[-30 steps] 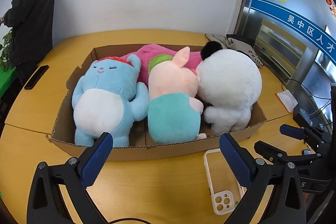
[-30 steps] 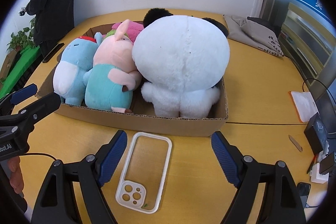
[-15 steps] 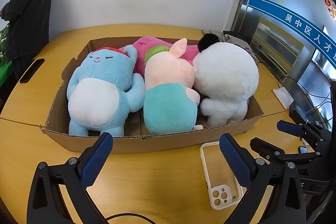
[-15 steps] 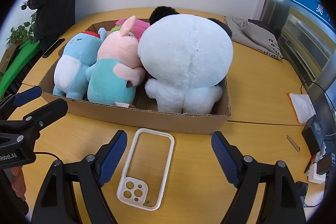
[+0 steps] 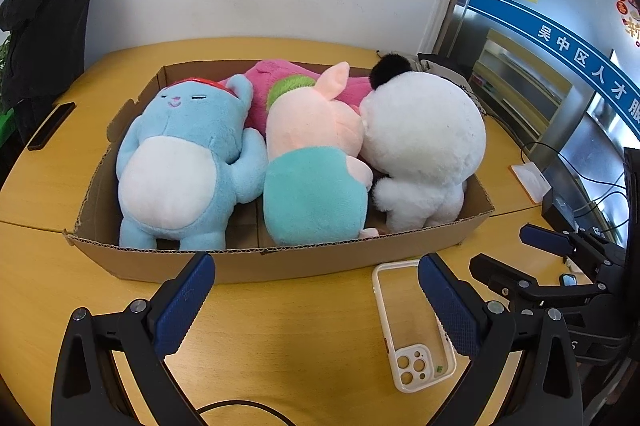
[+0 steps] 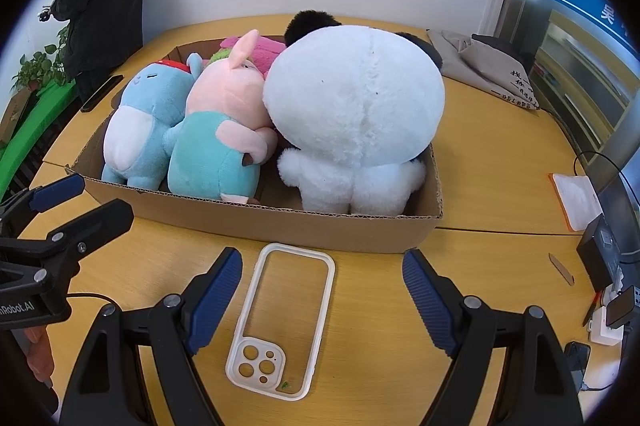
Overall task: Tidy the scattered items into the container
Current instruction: 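Open the right gripper and move it to the white phone case, then close the right gripper on the phone case rim and lift it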
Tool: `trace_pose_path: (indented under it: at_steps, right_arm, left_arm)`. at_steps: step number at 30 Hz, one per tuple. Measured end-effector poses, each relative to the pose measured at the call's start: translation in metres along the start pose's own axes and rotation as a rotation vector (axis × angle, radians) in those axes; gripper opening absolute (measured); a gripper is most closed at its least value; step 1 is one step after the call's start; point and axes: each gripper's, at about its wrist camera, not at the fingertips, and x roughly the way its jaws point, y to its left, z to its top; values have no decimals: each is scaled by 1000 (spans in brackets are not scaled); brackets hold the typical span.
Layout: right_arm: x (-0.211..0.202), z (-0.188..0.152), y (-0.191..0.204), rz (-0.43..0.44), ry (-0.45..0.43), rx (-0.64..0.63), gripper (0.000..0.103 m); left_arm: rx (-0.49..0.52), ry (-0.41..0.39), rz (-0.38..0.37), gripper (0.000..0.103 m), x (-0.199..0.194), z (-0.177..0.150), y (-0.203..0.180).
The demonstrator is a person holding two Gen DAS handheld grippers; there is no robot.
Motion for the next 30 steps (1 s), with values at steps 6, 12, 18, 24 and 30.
trace_pose_path:
  at_steps: [6, 12, 18, 24, 30]
  right_arm:
    - [-2, -2, -6, 1, -7, 15, 82]
    - [-1, -9, -16, 4, 0, 32, 82]
    - [7, -30, -29, 16, 39, 47, 82]
    - [31, -68, -35, 41, 150, 81, 80]
    - [48, -88, -20, 62, 200, 67, 79]
  left_arm:
    - [13, 27, -25, 103, 5, -3, -8]
    - [22, 65, -45, 103, 14, -9, -18]
    - [39, 118, -85, 103, 30, -17, -31]
    - [45, 189, -104, 102, 58, -26, -41]
    - [43, 247, -84, 97, 83, -33, -44]
